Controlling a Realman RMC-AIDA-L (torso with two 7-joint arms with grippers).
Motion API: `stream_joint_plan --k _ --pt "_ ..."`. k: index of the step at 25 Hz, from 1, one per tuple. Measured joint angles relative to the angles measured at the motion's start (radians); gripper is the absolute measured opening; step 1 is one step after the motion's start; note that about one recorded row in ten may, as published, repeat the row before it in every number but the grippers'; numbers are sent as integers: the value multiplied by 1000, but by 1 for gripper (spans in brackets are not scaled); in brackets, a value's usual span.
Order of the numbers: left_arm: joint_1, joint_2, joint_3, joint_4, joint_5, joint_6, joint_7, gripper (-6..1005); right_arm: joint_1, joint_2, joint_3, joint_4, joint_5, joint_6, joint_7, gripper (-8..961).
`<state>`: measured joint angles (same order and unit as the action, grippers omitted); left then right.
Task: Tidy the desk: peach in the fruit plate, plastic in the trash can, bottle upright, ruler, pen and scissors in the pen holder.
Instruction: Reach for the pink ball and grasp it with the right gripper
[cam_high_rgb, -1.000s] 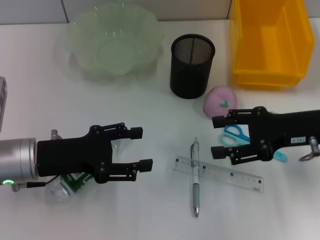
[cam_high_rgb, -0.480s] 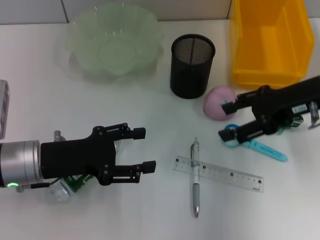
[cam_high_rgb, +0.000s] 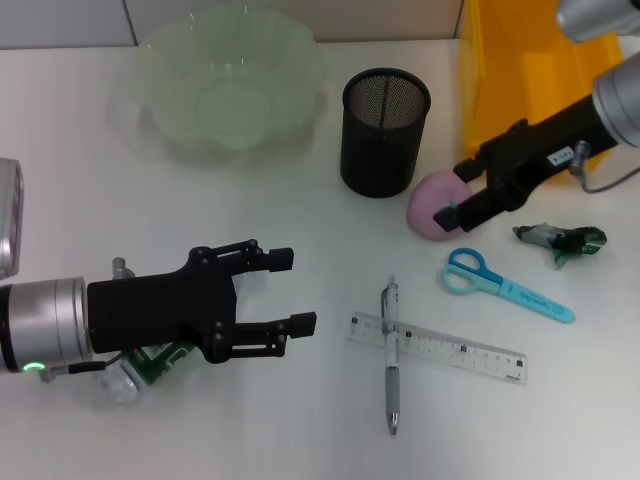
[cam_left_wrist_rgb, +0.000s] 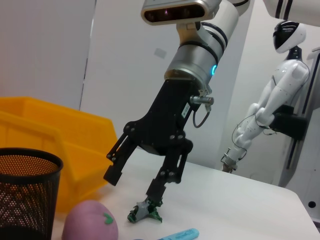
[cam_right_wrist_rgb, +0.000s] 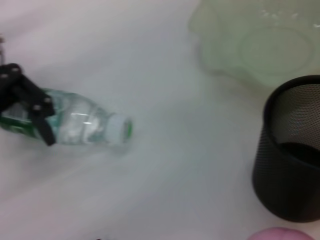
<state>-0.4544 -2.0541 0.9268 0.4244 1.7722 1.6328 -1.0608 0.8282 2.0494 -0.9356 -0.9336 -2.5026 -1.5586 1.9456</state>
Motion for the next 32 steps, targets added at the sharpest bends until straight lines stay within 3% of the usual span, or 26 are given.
stream_joint_plan --k 4,10,32 --pt "0 0 -3 1 0 -1 0 816 2 5 -49 -7 -14 52 37 815" --pt "1 0 -12 -2 -1 -6 3 816 3 28 -95 -3 -67 148 70 814" --pt "0 -5 -14 -6 0 -7 7 815 0 32 -181 97 -62 293 64 813"
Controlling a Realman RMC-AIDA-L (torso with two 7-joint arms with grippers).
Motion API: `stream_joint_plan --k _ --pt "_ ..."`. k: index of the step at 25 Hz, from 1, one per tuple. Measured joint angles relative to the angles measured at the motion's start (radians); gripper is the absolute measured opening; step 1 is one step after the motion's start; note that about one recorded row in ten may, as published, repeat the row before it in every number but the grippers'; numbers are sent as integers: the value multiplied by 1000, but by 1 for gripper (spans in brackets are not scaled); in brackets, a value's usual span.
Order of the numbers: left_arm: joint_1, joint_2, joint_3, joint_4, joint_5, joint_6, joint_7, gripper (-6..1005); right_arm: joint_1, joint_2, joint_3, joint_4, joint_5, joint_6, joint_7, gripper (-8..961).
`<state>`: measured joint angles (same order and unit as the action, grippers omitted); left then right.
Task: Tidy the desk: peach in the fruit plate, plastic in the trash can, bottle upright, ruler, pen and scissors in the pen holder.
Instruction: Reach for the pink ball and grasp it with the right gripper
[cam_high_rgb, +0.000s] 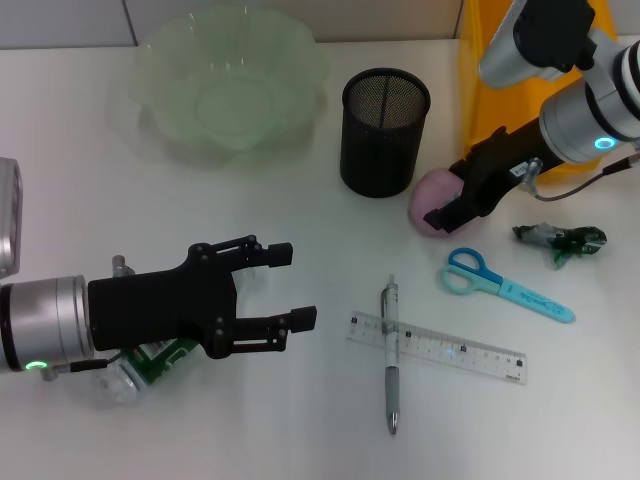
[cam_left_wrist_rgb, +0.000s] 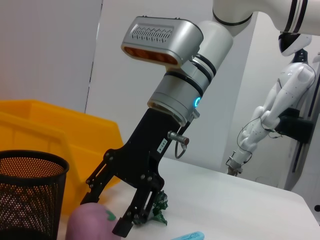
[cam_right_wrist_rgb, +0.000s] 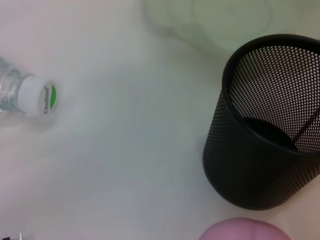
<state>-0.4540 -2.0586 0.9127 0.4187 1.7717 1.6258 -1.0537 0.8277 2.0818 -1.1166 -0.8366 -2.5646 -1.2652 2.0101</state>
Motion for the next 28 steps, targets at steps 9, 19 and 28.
stream_joint_plan --k 9,19,28 --pt "0 0 0 2 0 0 1 815 2 1 -41 21 2 36 0 813" --pt "-1 0 0 2 0 -1 1 815 2 2 -65 32 2 58 4 812" --pt "0 0 0 4 0 -1 2 815 -1 3 -65 28 3 72 4 647"
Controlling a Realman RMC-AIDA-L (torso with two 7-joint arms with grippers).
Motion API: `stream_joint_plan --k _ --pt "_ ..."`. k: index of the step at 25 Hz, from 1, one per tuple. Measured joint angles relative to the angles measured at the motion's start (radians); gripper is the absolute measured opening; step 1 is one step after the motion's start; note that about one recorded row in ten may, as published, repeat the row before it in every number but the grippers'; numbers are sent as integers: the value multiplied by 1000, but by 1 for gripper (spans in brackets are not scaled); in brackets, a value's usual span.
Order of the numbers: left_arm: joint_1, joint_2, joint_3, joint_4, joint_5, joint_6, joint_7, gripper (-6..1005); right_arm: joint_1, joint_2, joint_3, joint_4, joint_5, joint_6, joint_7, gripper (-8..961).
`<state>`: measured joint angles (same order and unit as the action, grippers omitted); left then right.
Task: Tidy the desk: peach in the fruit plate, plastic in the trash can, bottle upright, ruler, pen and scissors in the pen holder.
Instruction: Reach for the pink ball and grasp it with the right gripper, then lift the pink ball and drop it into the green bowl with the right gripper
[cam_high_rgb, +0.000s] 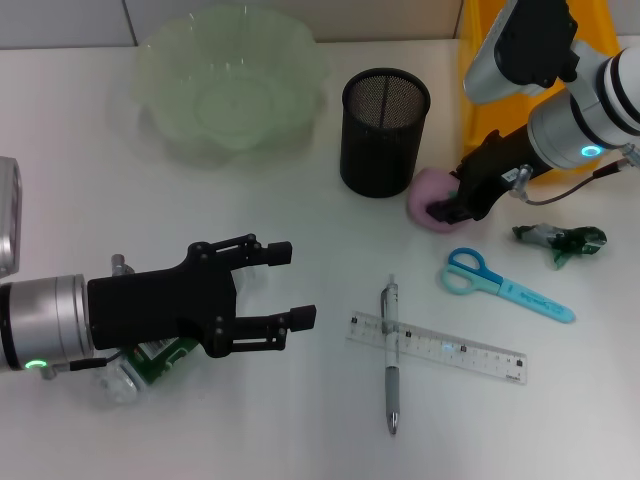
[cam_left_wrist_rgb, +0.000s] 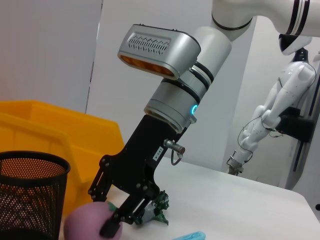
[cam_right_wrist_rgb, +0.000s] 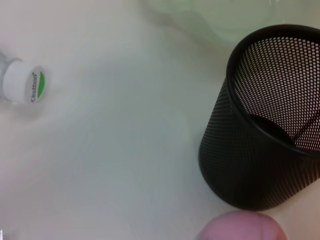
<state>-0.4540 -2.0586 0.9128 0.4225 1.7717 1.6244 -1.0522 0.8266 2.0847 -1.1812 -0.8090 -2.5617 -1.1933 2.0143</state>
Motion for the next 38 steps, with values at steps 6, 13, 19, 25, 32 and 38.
stream_joint_plan --k 6,13,19,25,32,38 --pt "0 0 0 -1 0 0 0 816 -2 0 0 -2 0 -2 0 439" --pt "1 0 0 -4 0 0 2 815 -2 0 0 -4 0 -7 0 264" --pt "1 0 0 -4 0 0 2 815 -1 0 0 -4 0 -10 -3 216" --pt "2 0 0 -4 0 0 2 816 -1 0 0 -5 0 -12 -4 157" --pt "2 0 0 -4 0 0 2 816 -1 0 0 -7 0 -13 -4 129" --pt "2 0 0 -4 0 -3 1 816 -2 -2 6 -17 3 -26 -7 89"
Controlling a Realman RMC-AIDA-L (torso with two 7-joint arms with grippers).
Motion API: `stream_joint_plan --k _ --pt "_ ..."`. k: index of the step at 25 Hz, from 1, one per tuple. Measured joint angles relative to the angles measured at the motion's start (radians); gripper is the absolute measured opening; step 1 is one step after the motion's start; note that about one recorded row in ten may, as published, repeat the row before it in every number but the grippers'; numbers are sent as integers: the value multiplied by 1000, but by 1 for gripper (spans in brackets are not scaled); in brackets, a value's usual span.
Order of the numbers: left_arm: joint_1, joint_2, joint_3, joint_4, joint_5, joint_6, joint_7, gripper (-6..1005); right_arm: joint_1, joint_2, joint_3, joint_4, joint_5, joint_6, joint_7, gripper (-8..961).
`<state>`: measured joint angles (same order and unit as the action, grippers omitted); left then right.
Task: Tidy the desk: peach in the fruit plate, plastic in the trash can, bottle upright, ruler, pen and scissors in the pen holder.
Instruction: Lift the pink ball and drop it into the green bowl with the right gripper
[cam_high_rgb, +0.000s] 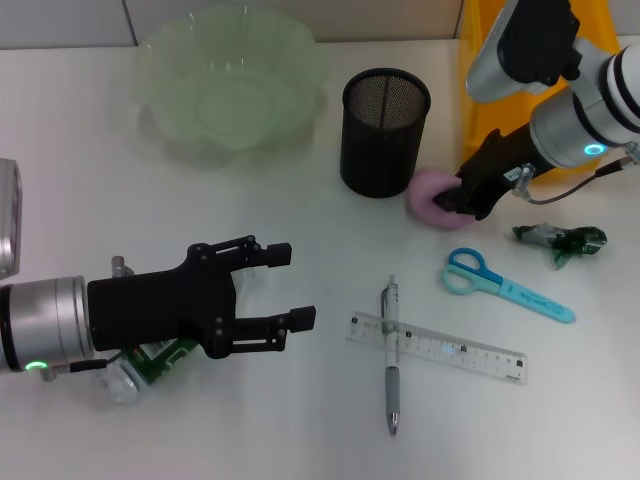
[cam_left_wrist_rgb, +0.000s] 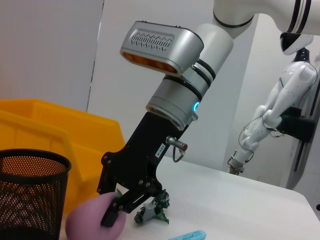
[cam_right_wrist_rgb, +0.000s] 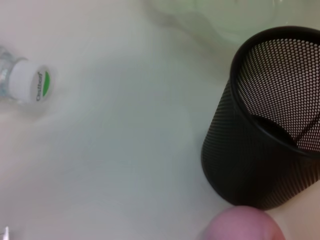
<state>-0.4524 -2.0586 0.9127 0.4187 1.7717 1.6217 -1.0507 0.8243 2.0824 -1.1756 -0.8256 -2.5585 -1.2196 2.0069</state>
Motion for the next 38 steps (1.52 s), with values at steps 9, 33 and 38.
stream_joint_plan --k 9,33,38 --pt "1 0 -11 0 0 -3 0 815 -65 -7 61 -178 126 -195 -16 85" --pt "9 -3 -39 -2 0 17 0 816 -183 -6 214 -32 613 -204 -397 82" --pt "10 -3 -46 -2 -1 23 0 816 -140 -5 205 48 691 -135 -431 82"
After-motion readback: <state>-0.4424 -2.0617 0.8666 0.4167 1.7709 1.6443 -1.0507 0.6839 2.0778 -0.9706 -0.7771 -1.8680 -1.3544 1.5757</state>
